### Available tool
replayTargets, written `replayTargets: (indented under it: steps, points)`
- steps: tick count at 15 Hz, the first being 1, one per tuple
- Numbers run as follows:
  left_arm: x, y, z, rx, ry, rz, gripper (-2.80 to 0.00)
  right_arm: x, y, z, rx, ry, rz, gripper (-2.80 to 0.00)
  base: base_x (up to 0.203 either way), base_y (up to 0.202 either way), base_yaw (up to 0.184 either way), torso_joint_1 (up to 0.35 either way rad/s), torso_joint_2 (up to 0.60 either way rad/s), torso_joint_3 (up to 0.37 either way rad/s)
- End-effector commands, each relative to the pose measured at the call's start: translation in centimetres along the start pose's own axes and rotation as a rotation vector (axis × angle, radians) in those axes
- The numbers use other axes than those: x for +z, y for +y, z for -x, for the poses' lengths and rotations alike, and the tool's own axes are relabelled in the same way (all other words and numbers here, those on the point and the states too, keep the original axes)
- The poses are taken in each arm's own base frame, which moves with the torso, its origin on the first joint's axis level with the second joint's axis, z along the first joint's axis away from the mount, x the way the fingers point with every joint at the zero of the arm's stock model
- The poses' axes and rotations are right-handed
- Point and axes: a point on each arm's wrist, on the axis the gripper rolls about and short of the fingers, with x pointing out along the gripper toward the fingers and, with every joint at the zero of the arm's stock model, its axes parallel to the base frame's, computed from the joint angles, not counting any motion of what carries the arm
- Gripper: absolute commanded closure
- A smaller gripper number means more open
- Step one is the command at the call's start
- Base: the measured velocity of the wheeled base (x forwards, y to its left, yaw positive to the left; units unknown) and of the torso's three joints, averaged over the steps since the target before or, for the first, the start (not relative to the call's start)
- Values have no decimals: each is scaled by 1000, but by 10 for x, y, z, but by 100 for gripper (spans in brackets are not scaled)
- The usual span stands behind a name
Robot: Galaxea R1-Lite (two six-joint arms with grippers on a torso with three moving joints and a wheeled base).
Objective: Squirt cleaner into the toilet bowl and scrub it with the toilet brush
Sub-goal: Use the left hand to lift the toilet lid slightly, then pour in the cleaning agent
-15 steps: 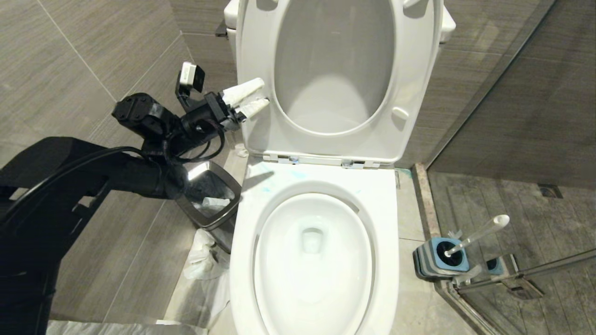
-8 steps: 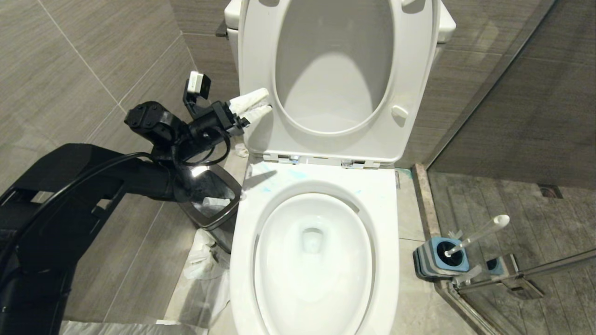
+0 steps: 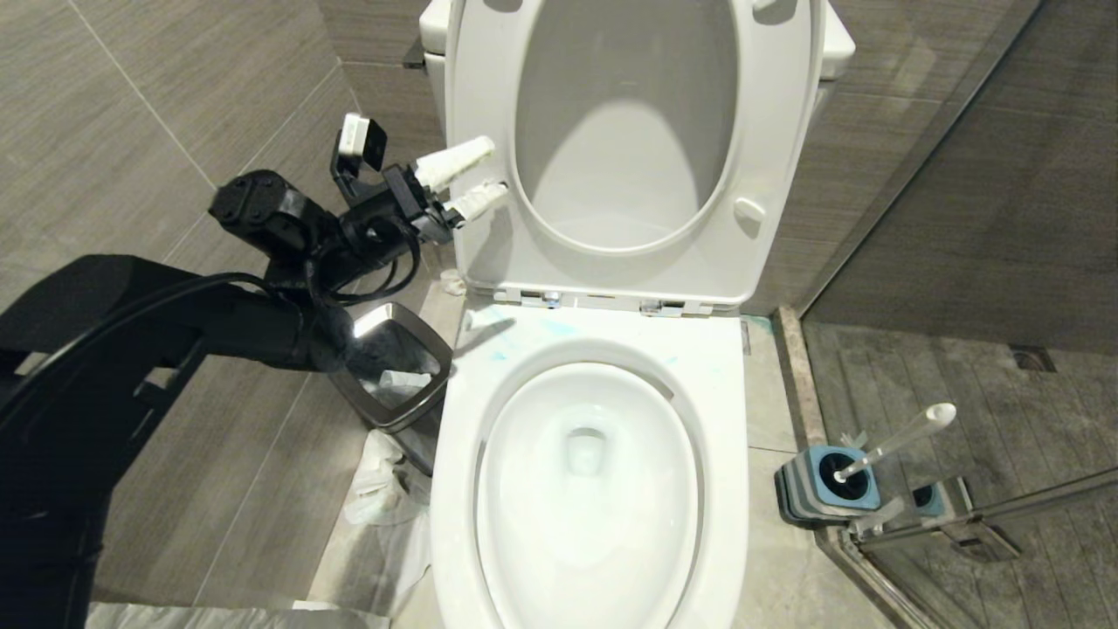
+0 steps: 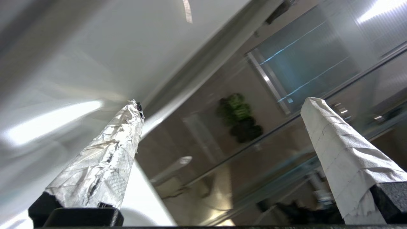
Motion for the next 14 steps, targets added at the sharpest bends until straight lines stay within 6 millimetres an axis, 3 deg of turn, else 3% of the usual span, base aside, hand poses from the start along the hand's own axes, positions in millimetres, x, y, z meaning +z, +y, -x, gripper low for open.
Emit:
replayTargets:
  steps: [1, 5, 8, 10, 14]
  points:
    - [22, -50, -4, -49, -12, 63, -280, -3, 0, -1, 1, 11, 0, 0, 0, 0, 0, 0, 0, 0]
    - [40, -127, -3, -108, -63, 338, -280, -3, 0, -1, 1, 11, 0, 0, 0, 0, 0, 0, 0, 0]
    - [30, -185, -5, -131, -19, 596, -280, -3, 0, -1, 1, 11, 0, 0, 0, 0, 0, 0, 0, 0]
    - [21, -202, -6, -72, 41, 734, -280, -3, 0, -1, 1, 11, 0, 0, 0, 0, 0, 0, 0, 0]
    - [22, -217, 1, -12, 226, 615, -280, -3, 0, -1, 1, 11, 0, 0, 0, 0, 0, 0, 0, 0]
